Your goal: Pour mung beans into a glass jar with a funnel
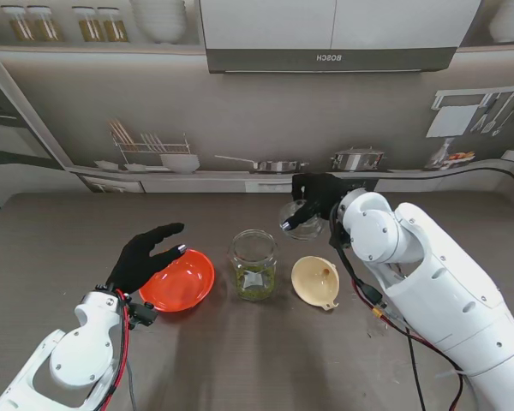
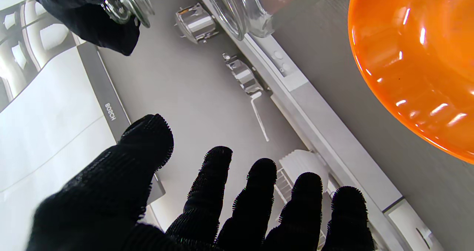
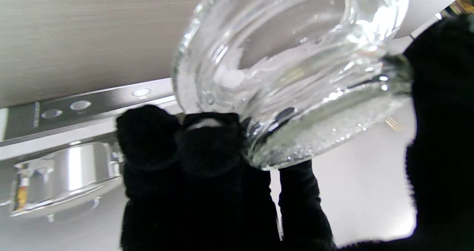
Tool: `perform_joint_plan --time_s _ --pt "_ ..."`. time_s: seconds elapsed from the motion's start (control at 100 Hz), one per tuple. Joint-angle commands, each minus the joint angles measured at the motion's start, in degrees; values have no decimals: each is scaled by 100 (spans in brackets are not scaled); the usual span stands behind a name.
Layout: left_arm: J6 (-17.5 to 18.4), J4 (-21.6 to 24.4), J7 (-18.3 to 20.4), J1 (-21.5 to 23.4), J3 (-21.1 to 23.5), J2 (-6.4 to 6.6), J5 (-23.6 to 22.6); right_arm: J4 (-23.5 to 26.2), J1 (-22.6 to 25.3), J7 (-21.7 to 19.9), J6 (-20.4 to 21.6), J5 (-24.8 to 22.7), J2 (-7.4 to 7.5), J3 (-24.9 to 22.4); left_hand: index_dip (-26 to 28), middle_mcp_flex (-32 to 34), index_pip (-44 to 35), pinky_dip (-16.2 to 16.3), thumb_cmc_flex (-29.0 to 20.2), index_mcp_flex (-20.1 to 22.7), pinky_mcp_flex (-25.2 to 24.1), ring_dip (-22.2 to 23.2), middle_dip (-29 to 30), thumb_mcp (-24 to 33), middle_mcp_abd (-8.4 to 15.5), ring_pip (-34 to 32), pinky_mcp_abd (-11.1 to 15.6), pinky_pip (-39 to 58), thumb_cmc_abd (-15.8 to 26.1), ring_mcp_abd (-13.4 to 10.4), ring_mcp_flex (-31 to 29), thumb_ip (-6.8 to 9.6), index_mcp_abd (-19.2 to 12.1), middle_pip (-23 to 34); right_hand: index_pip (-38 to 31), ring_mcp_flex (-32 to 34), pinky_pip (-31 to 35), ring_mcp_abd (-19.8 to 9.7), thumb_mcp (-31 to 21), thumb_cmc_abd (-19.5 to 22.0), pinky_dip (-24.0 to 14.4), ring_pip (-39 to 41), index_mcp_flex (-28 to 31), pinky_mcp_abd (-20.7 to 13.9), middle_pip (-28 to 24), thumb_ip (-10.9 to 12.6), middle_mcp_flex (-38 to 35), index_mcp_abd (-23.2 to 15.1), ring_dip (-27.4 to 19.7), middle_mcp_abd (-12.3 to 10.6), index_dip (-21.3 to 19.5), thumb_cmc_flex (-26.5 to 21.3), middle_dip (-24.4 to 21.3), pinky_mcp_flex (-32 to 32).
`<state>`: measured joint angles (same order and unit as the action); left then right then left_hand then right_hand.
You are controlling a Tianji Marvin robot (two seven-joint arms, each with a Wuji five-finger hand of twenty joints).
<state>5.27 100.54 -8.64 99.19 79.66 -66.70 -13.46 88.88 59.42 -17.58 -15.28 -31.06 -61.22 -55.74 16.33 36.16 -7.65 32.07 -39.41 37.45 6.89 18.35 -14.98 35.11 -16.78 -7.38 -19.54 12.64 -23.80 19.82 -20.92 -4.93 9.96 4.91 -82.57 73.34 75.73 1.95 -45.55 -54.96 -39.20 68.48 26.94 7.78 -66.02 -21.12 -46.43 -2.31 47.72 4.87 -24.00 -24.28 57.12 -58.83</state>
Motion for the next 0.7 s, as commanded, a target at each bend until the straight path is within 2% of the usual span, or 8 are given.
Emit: perform_joint_plan --time_s 0.0,0.31,0.69 --pt "26 47 75 36 23 -30 16 107 -80 -13 0 58 -143 87 35 -81 -10 88 -93 41 -91 52 -23 -86 -8 145 19 -166 167 21 50 168 -73 -79 -529 256 248 -1285 -3588 554 51 353 393 -130 21 527 -166 -23 118 -348 -50 -1670 -35 -179" --pt "56 63 44 61 47 -38 34 -137 -383 320 21 311 -310 672 34 -80 -6 87 -93 35 -91 52 -22 -80 -8 146 18 -167 167 24 49 167 -73 -79 -530 256 247 -1282 -3585 559 55 355 384 -126 24 522 -167 -19 119 -348 -53 -1666 -31 -179" --pt "95 61 46 67 55 -37 49 -768 -667 682 248 509 -500 1205 34 -78 -8 88 -95 41 -91 51 -22 -78 -10 149 19 -166 166 25 51 165 -71 -80 -525 256 229 -1269 -3593 563 66 343 375 -106 29 507 -154 -38 110 -369 -64 -1656 -21 -168"
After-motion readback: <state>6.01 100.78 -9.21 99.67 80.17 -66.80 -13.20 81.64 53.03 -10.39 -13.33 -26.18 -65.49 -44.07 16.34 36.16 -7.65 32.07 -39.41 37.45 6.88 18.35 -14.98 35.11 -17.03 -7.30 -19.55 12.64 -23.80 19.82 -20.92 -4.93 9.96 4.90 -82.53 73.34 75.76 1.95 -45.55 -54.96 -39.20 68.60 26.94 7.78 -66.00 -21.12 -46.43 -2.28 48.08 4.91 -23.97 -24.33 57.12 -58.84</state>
